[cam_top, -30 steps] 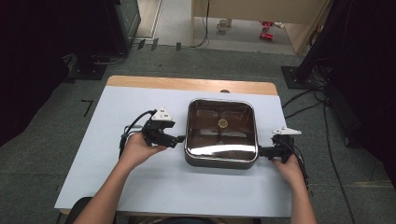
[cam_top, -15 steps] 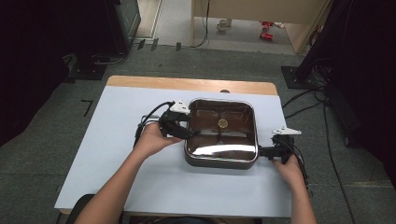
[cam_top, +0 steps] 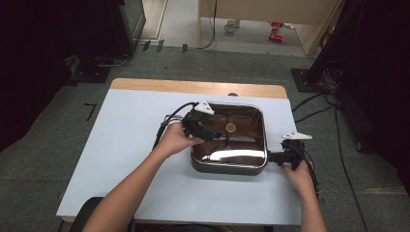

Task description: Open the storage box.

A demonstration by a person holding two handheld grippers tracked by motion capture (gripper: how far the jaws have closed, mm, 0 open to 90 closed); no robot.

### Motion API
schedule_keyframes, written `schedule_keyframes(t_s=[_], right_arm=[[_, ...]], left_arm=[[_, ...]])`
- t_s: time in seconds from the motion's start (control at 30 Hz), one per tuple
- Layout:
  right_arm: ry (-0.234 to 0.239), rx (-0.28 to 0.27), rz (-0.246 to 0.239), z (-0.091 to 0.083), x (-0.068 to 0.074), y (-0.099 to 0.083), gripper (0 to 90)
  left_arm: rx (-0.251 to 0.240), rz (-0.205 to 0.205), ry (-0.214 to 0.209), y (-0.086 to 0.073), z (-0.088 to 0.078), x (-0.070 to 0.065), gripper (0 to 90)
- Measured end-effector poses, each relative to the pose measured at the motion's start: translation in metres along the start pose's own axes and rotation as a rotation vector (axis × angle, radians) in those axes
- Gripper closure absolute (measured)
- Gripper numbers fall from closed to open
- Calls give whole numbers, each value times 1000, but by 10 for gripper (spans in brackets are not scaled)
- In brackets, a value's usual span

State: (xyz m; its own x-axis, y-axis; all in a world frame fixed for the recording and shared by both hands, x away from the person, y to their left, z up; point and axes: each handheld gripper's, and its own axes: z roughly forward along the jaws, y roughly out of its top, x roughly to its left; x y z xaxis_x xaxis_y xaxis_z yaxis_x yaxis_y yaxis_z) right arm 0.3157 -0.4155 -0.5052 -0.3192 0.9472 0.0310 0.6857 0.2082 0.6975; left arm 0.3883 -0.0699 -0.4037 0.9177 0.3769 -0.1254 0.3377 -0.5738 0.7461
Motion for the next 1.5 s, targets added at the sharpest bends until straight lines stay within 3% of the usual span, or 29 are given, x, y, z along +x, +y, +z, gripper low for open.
schedule_keyframes(t_s=[0.13,0.27,0.53,0.67,0.9,1.17,1.33,1.43,1.47,1.5], right_arm=[[0,0,0,0,0,0,0],[0,0,1,0,0,0,0],[0,1,4,0,0,0,0],[-1,0,3,0,0,0,0],[0,0,3,0,0,0,0],[0,1,2,0,0,0,0],[0,0,3,0,0,0,0],[-1,-3,1,0,0,0,0],[0,-1,1,0,0,0,0],[0,-1,1,0,0,0,0]], left_arm=[[-12,16,-6,3,8,-3,391],[17,41,1,5,24,-3,404],[12,37,28,8,40,2,420],[2,35,3,8,46,4,442],[-16,72,1,10,51,-1,582],[-27,68,3,14,42,-4,592],[-54,67,-1,21,19,-8,592],[-81,52,-3,24,5,-9,592],[-98,39,-1,25,-7,-8,592],[-98,39,-1,25,-7,-8,592]])
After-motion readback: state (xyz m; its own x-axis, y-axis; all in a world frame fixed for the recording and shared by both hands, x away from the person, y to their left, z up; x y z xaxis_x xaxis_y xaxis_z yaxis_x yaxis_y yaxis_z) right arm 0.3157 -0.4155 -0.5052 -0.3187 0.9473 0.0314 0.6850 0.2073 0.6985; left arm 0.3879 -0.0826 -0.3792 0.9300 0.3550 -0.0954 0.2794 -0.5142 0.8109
